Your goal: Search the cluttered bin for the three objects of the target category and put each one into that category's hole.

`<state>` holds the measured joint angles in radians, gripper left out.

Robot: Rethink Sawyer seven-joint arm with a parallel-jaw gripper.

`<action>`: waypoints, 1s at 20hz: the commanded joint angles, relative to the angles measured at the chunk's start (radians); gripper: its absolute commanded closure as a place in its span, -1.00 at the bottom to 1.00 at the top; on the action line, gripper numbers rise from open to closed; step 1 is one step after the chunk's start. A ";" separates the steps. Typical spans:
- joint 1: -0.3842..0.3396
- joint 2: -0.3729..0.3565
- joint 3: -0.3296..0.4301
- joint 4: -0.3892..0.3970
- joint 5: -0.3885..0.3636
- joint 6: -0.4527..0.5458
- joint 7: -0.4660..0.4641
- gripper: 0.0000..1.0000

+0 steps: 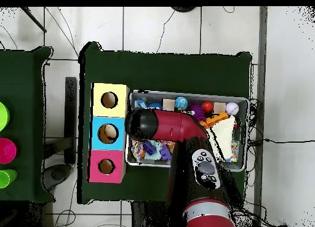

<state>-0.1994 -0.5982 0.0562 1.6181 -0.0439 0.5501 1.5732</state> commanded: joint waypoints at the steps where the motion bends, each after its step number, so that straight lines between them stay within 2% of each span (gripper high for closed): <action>1: -0.021 0.047 0.073 -0.029 0.021 -0.045 0.120 -1.00; 12: 0.017 0.103 0.064 -0.035 0.045 -0.125 0.196 -1.00; 20: 0.058 0.147 0.031 -0.114 0.078 -0.107 0.213 -1.00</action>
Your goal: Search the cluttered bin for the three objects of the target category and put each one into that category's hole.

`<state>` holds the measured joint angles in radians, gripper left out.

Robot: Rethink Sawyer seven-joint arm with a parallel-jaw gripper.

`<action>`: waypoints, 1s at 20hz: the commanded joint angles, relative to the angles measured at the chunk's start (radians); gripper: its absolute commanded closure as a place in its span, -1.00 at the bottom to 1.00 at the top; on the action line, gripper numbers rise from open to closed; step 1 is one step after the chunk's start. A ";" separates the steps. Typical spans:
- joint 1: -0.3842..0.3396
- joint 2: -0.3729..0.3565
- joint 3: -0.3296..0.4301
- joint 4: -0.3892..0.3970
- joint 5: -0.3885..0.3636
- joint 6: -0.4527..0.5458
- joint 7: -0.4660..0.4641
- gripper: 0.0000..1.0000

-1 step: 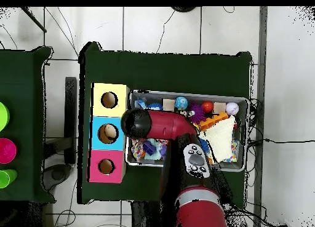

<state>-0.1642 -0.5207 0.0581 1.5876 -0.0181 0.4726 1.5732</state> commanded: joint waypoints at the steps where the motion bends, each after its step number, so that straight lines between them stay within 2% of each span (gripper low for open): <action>1: 0.027 0.071 0.025 -0.087 0.057 -0.025 0.213 -1.00; 7: 0.049 0.080 0.005 -0.084 0.075 -0.051 0.231 -1.00; 13: 0.041 0.114 0.008 -0.097 0.078 -0.093 0.221 -1.00; 20: 0.037 0.145 -0.001 -0.149 0.064 -0.075 0.189 -1.00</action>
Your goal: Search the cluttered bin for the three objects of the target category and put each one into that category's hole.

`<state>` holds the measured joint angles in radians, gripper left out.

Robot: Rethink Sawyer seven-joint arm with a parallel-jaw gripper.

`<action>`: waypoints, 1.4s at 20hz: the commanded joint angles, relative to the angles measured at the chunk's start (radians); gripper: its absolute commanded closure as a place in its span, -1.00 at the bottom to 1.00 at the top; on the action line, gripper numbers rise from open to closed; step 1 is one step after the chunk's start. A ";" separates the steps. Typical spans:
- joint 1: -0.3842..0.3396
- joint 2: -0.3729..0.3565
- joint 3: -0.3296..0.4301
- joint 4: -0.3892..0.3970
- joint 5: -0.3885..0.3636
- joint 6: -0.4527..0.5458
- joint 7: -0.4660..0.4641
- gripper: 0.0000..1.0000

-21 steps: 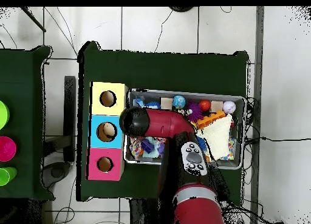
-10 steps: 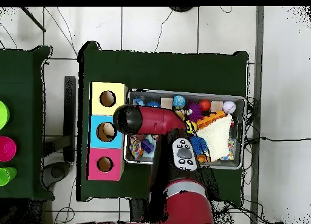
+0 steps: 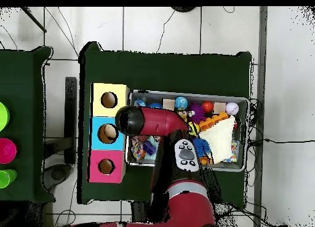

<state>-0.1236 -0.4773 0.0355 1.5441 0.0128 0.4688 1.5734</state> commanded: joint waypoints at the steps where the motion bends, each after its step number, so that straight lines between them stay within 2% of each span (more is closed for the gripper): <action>1: -0.006 0.105 0.022 -0.110 0.032 -0.074 0.186 -1.00; 7: -0.017 0.108 0.025 -0.118 0.028 -0.076 0.174 -1.00; 11: -0.021 0.095 0.026 -0.137 0.031 -0.037 0.162 -1.00; 14: -0.027 0.118 0.037 -0.163 0.036 -0.036 0.156 -1.00; 18: -0.036 0.124 0.050 -0.160 0.037 -0.046 0.156 -1.00; 28: -0.024 0.129 0.031 -0.207 0.041 0.005 0.168 -1.00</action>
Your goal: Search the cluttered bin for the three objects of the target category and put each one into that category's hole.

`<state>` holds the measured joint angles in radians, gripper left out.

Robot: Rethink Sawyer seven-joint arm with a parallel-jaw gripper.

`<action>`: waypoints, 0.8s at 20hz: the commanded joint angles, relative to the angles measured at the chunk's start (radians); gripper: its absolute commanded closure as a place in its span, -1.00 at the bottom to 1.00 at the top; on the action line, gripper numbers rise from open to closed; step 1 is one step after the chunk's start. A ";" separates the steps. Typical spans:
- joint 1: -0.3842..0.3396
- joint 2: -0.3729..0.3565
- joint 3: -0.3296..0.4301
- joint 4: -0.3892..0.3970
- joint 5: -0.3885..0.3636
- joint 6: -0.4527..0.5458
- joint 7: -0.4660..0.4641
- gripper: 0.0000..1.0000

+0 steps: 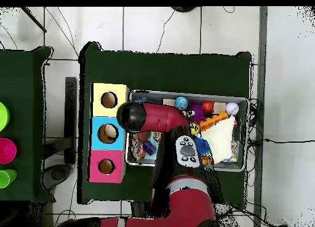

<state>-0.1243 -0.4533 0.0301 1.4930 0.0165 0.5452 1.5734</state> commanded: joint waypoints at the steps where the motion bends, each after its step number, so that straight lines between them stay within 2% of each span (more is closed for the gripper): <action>1: -0.026 0.103 0.040 -0.154 0.039 -0.067 0.167 -1.00; 16: -0.025 0.057 0.032 -0.150 0.054 -0.001 0.185 -1.00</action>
<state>-0.1246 -0.4450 0.0213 1.4507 0.0233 0.5958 1.5732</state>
